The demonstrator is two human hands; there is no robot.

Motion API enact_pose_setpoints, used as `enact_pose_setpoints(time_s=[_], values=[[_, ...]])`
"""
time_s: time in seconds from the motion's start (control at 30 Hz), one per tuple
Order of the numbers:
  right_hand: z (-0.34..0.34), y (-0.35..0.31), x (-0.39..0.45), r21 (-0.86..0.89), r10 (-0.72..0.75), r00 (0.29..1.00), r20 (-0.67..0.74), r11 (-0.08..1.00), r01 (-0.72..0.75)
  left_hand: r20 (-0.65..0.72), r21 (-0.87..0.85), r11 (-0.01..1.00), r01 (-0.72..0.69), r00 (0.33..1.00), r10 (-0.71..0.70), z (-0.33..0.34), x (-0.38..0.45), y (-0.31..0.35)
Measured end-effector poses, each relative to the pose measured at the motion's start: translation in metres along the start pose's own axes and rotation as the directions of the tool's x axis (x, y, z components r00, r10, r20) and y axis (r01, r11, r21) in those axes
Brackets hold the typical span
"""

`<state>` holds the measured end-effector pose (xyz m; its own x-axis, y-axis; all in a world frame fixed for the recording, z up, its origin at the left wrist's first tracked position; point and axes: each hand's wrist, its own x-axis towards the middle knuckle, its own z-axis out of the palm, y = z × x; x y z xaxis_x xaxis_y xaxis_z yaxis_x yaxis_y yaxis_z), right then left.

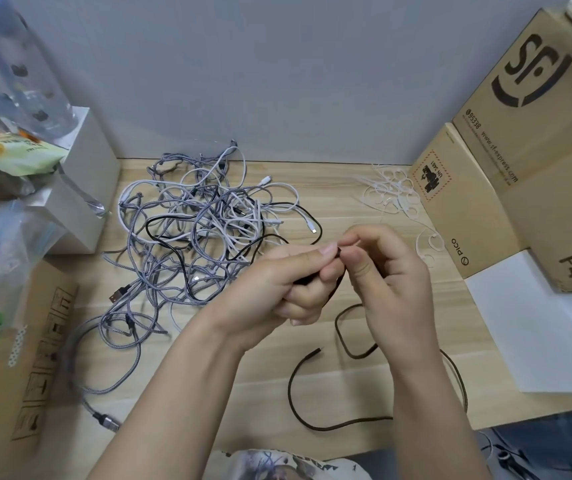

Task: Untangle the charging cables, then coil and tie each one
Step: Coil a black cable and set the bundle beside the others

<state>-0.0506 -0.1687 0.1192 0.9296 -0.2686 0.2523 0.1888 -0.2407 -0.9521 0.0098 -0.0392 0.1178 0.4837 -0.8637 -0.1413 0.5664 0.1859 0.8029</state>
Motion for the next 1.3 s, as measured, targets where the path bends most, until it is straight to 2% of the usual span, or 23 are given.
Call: enact_pose_setpoints(time_s=[0.17,0.3,0.33,0.4,0.5,0.57,0.67,0.73,0.83,0.9,1.03,1.17,1.27,1.3], values=[[0.006,0.004,-0.001,0.112,0.1,0.989,-0.111,0.99,-0.087,0.054,-0.141,0.988,-0.058,0.996,0.066,0.002,0.002,-0.001],[0.009,0.015,-0.005,0.096,0.243,0.945,-0.221,0.969,-0.227,0.188,-0.398,0.899,-0.182,0.943,0.275,0.0,0.007,0.007],[0.01,0.018,-0.008,0.03,0.263,0.942,-0.207,0.964,-0.263,0.184,-0.427,0.882,-0.202,0.935,0.303,0.0,0.008,0.011],[0.013,0.024,-0.011,-0.172,0.284,0.956,-0.074,0.941,-0.293,0.136,-0.436,0.869,-0.233,0.938,0.319,0.001,0.01,0.016],[0.022,0.026,-0.012,-0.49,0.389,0.913,0.126,0.824,-0.283,0.036,-0.461,0.84,-0.286,0.94,0.34,0.007,0.013,0.015],[0.026,0.023,-0.012,-0.635,0.464,0.865,0.189,0.73,-0.252,-0.089,-0.381,0.848,-0.369,0.927,0.363,0.012,0.016,0.011],[0.03,0.009,-0.014,-0.74,0.505,0.822,0.264,0.652,-0.163,-0.264,-0.166,0.87,-0.465,0.871,0.415,0.011,0.02,0.004],[0.03,-0.002,-0.016,-0.781,0.502,0.816,0.287,0.616,-0.104,-0.29,-0.031,0.889,-0.457,0.855,0.429,0.006,0.023,-0.003],[0.023,-0.009,-0.017,-0.813,0.443,0.854,0.275,0.581,-0.04,-0.258,0.168,0.91,-0.38,0.874,0.413,0.001,0.027,-0.012],[0.016,-0.011,-0.018,-0.78,0.38,0.888,0.258,0.625,-0.041,-0.225,0.289,0.897,-0.336,0.886,0.405,-0.001,0.027,-0.013],[0.003,-0.012,-0.02,-0.625,0.167,0.968,0.187,0.78,-0.014,-0.233,0.52,0.815,-0.253,0.876,0.421,-0.002,0.025,-0.013],[-0.004,-0.017,-0.019,-0.516,0.117,0.989,0.089,0.855,-0.055,-0.222,0.609,0.768,-0.199,0.886,0.406,-0.001,0.022,-0.013],[-0.005,-0.022,-0.018,-0.459,0.011,1.0,0.003,0.888,-0.009,-0.202,0.709,0.696,-0.114,0.913,0.355,0.0,0.017,-0.013],[-0.006,-0.024,-0.017,-0.436,-0.029,0.999,-0.033,0.9,0.012,-0.199,0.701,0.706,-0.096,0.925,0.323,-0.001,0.016,-0.014]])
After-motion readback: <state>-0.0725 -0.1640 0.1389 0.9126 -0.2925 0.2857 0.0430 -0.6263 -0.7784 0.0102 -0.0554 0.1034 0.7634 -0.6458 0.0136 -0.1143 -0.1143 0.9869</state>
